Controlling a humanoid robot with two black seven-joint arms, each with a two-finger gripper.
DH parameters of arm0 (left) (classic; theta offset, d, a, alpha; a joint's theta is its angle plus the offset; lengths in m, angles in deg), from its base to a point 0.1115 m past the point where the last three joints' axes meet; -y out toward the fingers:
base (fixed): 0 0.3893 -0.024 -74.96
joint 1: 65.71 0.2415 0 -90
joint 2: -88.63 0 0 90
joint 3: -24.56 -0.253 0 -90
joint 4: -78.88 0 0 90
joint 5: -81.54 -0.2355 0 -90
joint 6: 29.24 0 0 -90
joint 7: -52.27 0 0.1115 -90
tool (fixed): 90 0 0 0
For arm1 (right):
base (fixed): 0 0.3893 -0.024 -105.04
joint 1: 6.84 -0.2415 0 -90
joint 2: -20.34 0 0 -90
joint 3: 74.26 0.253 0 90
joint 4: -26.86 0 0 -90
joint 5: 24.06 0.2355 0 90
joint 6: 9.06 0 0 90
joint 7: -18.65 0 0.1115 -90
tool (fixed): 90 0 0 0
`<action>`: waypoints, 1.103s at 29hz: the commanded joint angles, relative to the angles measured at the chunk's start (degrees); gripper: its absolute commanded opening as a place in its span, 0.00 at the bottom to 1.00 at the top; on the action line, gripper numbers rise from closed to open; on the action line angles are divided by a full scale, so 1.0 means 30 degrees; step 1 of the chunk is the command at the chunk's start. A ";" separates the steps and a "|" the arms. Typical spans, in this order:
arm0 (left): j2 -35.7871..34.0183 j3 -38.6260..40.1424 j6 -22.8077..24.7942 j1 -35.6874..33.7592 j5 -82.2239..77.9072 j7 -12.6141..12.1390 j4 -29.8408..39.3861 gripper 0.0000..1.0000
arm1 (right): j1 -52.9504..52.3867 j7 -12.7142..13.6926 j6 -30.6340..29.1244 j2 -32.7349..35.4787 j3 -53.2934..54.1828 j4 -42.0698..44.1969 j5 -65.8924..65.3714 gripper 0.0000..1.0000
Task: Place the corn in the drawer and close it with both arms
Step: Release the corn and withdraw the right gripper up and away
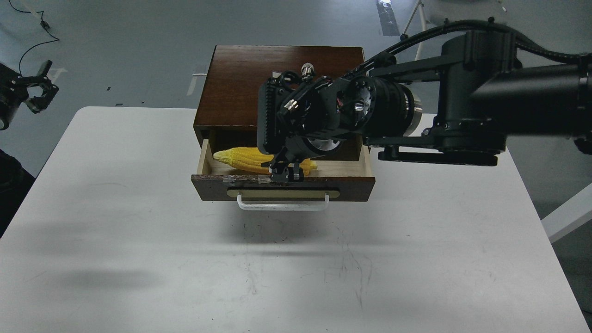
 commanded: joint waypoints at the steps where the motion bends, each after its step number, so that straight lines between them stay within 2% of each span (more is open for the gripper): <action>1: -0.0021 0.0165 0.0000 -0.0138 0.0028 0.0068 0.0029 0.97 | 0.0111 0.0001 0.0038 0.0812 0.1450 0.0074 0.2228 0.87; 2: -0.0021 0.0165 0.0000 -0.0284 0.0028 0.0156 0.0029 0.95 | 0.0199 0.0001 0.0038 0.1045 0.2036 0.0132 0.2842 0.90; 4: -0.0284 -0.0126 0.0000 -0.0519 -0.0088 0.0798 0.0116 0.84 | 0.1044 0.0030 0.0038 0.2214 0.4433 0.0773 0.5618 0.96; 7: -0.0373 -0.0216 0.0000 -0.0520 -0.0934 0.0889 0.0263 0.84 | 0.1779 0.0118 0.0009 0.3008 0.5904 0.1361 0.7442 0.98; 10: -0.0897 0.0018 0.0000 -0.0549 -0.2925 0.1384 0.0437 0.82 | 0.3416 0.0060 0.0067 0.4208 0.7603 0.2823 1.0396 0.98; 12: -0.1337 -0.0011 0.0000 -0.0578 -0.3427 0.1533 0.1080 0.81 | 0.4268 0.0001 0.0242 0.4533 0.8307 0.3149 1.1719 0.98; 15: -0.3152 0.0105 0.0000 -0.0578 -0.5971 0.1592 0.3276 0.75 | 0.6173 0.0030 0.0478 0.5909 1.0533 0.3383 1.5234 0.98; 18: -0.3946 0.0457 0.0000 -0.0636 -0.8405 0.1855 0.4976 0.61 | 0.6995 0.0030 0.0478 0.6350 1.1590 0.4699 1.7579 0.98; 20: -0.4210 0.1041 0.0000 -0.0811 -1.0886 0.2032 0.6612 0.48 | 0.7376 -0.0028 0.0478 0.6788 1.2263 0.6889 1.9945 0.99; 22: -0.4211 0.1423 0.0000 -0.1104 -1.2357 0.2061 0.7437 0.43 | 0.7552 -0.0029 0.0478 0.6936 1.2558 0.7833 2.1415 0.99; 24: -0.4211 0.2038 0.0000 -0.1485 -1.4526 0.2236 0.8609 0.31 | 0.7757 -0.0029 0.0448 0.6936 1.2822 0.9181 2.3904 1.00; 25: -0.4211 0.2417 0.0000 -0.1718 -1.5954 0.2353 0.9483 0.21 | 0.7845 -0.0029 0.0448 0.6936 1.2881 1.0229 2.5653 1.00; 26: -0.4211 0.2537 0.0000 -0.1779 -1.6548 0.2412 0.9956 0.16 | 0.7875 -0.0029 0.0448 0.6907 1.2910 1.0704 2.6424 1.00; 28: -0.4240 0.2771 0.0000 -0.1984 -1.8188 0.2442 1.1855 0.00 | 0.8224 -0.0029 0.0390 0.6703 1.2882 1.2808 2.9522 1.00; 30: -0.4386 0.2802 0.0000 -0.1985 -1.8719 0.2500 1.2826 0.00 | 0.8664 -0.0029 0.0331 0.6673 1.2910 1.3722 3.0762 1.00; 32: -0.4445 0.2802 0.0000 -0.2014 -2.0122 0.3025 1.4320 0.00 | 0.9221 -0.0058 0.0361 0.6614 1.3027 1.4953 3.2461 1.00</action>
